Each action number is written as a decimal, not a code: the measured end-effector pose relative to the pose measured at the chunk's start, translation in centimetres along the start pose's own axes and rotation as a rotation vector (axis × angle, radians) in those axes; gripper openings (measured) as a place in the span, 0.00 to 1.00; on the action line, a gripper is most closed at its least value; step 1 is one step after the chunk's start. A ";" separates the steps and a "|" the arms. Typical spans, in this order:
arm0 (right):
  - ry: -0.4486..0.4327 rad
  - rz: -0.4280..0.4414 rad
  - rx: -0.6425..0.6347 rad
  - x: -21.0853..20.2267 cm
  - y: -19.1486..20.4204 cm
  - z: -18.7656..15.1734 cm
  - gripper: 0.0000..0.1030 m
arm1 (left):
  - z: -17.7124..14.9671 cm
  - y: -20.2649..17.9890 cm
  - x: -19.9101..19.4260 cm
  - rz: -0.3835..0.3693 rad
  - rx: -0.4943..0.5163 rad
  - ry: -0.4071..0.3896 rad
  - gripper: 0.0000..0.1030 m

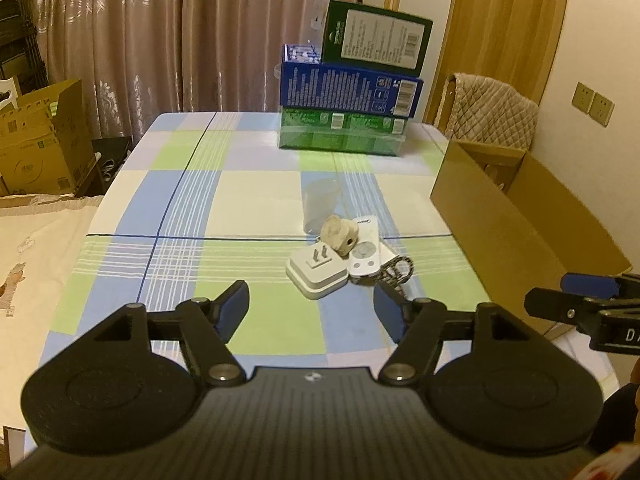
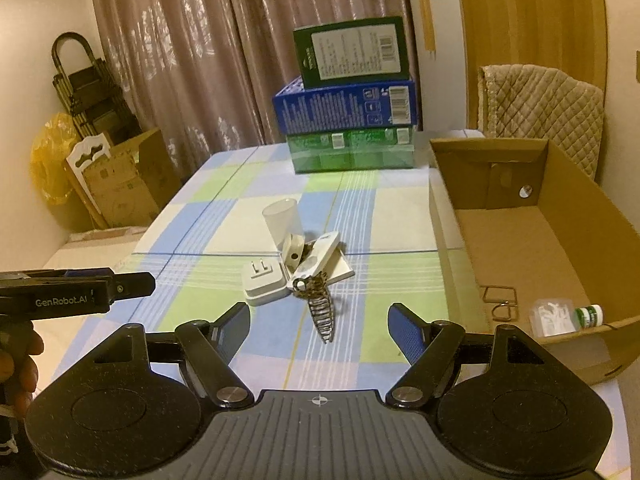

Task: Organize rigid objects
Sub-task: 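Grasp the leopard-print claw clip with the right tool while the left tool approaches the white plug adapter, then grasp the white square plug adapter with the left tool while the right tool holds the clip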

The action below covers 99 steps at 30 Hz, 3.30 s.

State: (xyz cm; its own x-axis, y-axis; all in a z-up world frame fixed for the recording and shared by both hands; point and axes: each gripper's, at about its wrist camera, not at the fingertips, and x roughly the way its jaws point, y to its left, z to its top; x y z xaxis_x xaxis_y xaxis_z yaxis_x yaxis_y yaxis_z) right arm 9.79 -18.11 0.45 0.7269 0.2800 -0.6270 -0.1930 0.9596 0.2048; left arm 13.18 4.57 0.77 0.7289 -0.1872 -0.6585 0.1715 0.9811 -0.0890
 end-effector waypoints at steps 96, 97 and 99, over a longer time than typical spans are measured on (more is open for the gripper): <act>0.045 -0.079 -0.051 14.4 -3.5 -1.9 0.23 | -1.1 0.1 20.1 -0.153 0.243 0.175 0.61; 0.046 -0.078 -0.046 14.2 -3.5 -2.0 0.23 | -1.5 -0.2 19.7 -0.153 0.249 0.176 0.61; 0.046 -0.077 -0.038 13.8 -3.5 -2.2 0.23 | -2.0 -1.0 19.1 -0.144 0.274 0.167 0.61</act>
State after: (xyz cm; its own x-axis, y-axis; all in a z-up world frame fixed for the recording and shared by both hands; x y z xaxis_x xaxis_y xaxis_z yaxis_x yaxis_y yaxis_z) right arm 19.06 -17.53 -10.58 0.7096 0.2058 -0.6738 -0.1633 0.9784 0.1269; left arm 25.60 0.10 -13.26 0.5696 -0.2899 -0.7690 0.4529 0.8916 -0.0007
